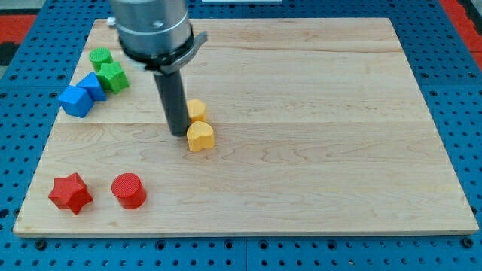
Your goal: Point your arm at the bottom of the heart
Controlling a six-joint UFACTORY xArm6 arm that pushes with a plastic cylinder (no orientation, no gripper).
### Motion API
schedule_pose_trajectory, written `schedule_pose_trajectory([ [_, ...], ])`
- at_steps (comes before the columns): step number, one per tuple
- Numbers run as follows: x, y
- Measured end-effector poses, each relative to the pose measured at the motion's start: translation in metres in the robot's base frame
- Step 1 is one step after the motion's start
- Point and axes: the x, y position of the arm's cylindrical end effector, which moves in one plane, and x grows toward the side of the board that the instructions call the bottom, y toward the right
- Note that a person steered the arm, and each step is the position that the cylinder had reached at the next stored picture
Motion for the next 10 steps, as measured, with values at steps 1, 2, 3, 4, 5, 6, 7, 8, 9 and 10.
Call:
schedule_pose_trajectory([
  [1, -0.006, 0.002],
  [2, -0.005, -0.036],
  [3, 0.049, -0.046],
  [4, 0.075, -0.014],
  [5, 0.06, -0.014],
  [6, 0.048, -0.008],
  [7, 0.05, -0.008],
  [8, 0.075, -0.003],
  [9, 0.073, 0.007],
  [10, 0.063, 0.007],
])
